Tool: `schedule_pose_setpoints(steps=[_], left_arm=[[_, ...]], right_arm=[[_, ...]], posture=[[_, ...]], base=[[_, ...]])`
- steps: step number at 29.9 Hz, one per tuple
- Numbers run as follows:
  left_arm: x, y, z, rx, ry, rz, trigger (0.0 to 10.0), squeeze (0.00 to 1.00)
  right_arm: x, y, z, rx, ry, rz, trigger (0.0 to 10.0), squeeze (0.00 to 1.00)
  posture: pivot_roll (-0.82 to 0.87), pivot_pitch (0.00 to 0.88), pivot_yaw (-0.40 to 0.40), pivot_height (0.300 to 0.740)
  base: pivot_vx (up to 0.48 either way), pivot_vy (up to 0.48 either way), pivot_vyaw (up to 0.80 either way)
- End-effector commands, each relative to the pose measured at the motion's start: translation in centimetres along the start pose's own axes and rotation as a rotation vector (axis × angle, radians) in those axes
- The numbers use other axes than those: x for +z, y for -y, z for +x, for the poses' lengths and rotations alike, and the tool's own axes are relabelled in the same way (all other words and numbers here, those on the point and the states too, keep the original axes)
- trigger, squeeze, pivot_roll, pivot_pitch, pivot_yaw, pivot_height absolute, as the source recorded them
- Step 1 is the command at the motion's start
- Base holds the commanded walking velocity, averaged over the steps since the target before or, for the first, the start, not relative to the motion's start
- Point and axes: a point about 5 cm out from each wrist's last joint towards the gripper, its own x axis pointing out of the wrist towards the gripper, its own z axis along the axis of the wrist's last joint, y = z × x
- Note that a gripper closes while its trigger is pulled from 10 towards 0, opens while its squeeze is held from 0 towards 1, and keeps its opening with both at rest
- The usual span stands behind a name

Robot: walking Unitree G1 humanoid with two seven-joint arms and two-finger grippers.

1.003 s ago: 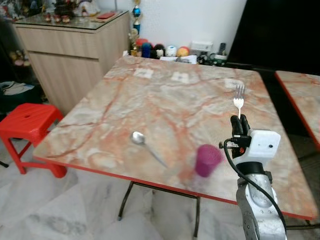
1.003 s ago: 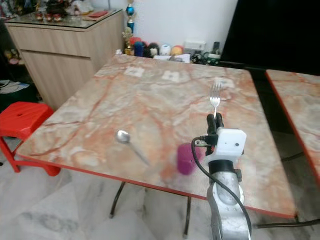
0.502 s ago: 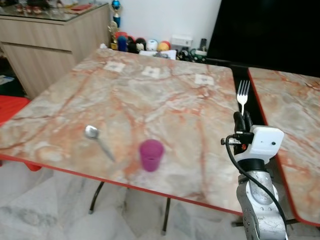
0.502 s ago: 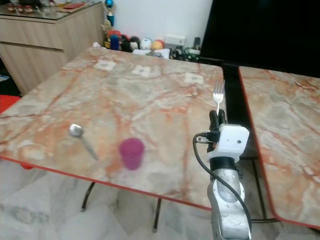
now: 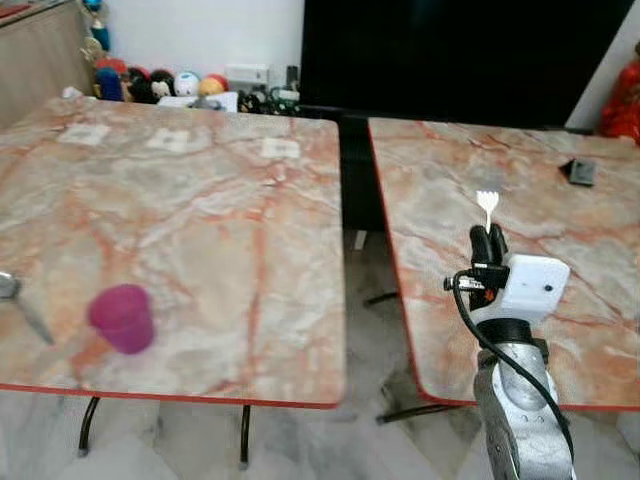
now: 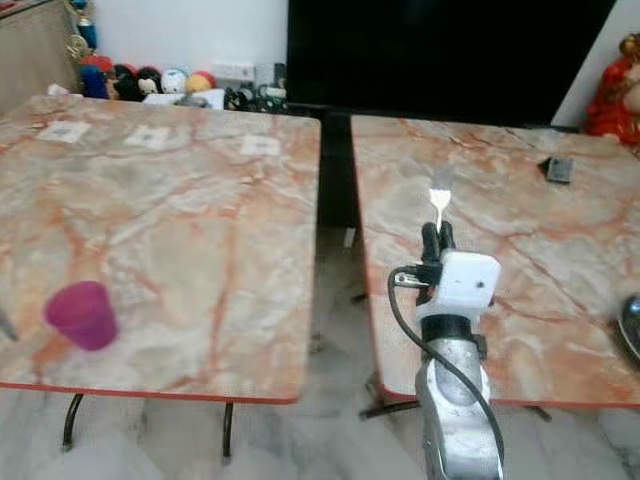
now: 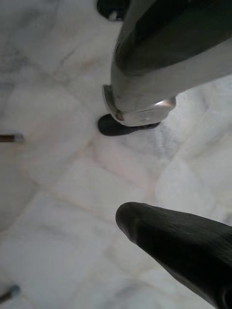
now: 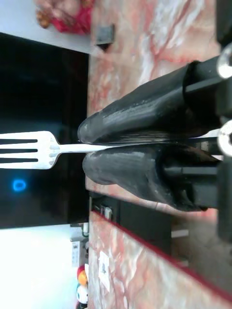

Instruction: Setting the table

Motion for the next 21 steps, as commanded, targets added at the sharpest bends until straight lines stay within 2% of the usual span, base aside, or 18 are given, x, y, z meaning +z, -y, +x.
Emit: schedule_pose_setpoints(steps=[1,11,21], left_arm=[[-0.98,0.71,-0.16,-0.018,-0.041,0.0,10.0,0.0],[-1.05,-0.17,-0.22,-0.009,-0.047,0.002,10.0,0.0],[-0.77,-0.21,-0.15,-0.009,-0.038,0.006,10.0,0.0]], right_arm=[[0.11,0.58,-0.02,-0.017,0.005,-0.018,10.0,0.0],[0.21,0.43,0.14,-0.023,0.015,-0.019,10.0,0.0],[0.44,0.61,0.22,-0.034,0.029,-0.023,10.0,0.0]], posture=[[0.0,0.081,-0.025,0.74],[0.0,0.081,-0.017,0.74],[-0.01,0.083,-0.014,0.74]], base=[[0.0,-0.48,0.0],[0.0,-0.48,0.0],[0.0,-0.48,0.0]])
